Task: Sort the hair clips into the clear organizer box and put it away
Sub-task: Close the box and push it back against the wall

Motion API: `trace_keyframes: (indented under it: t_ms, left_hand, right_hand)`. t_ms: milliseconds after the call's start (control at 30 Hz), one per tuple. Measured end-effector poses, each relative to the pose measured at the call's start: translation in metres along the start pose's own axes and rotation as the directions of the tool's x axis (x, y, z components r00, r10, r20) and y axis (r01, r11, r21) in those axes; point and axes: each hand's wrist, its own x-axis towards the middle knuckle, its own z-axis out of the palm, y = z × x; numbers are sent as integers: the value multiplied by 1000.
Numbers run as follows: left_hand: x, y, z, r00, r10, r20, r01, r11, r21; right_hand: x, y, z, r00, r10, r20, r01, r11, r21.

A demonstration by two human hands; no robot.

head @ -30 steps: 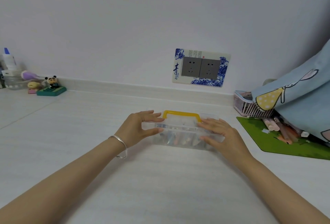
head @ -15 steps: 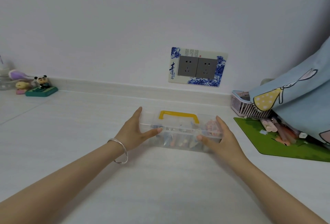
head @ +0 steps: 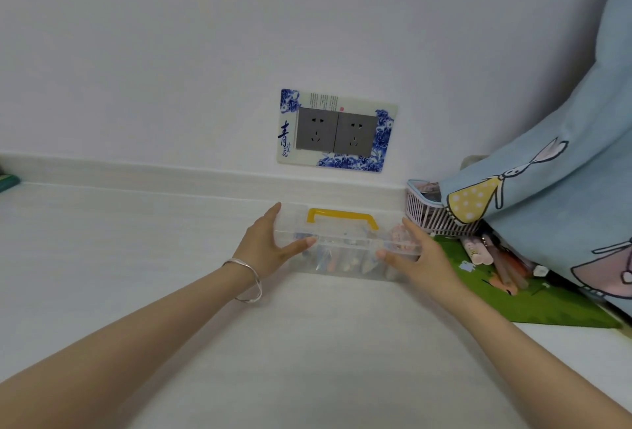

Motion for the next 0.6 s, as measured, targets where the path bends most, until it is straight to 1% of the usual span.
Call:
trace_keyframes:
  t_ms: [67,100,133,200,267,333,367,467,533,600]
  left_hand:
    - [10,1,10,1000,5,-5,-5,1000,11]
    - [15,1,14,1000,10,-8,-10,1000,25]
    - [21,2,18,1000,18,-8,-18,999,45]
    - [32,4,25,998,59,-10,-58,993,98]
    - [44,6,29,988,153,0,-150,965,216]
    - [55,7,34,973,229,25,-223,912,344]
    - [60,7,36,969,244,31,-237,894,379]
    - [79,6,46,966,256,27,-245,881,406]
    - [92,5,54,966,255,32,-245,877,413]
    - [106,3,60,966,257,34,-246,869,430]
  right_hand:
    - [9,8,-7,999,-27,-19,25,996,-86]
    - [14,12,-11,998,-57,-33,50,981,-189]
    - [20,16,-16,995,-92,-38,75,946,-315]
    - [32,21,-25,988,-153,-28,114,836,-537]
    - [43,25,-32,979,-205,5,157,734,-661]
    - [55,33,-39,969,-243,37,190,644,-741]
    - [61,38,-41,966,-251,54,200,603,-772]
    - [83,51,-46,957,-273,100,226,481,-847]
    - [97,58,-50,955,-273,116,231,440,-868]
    - [110,63,-51,956,-259,138,241,428,-871]
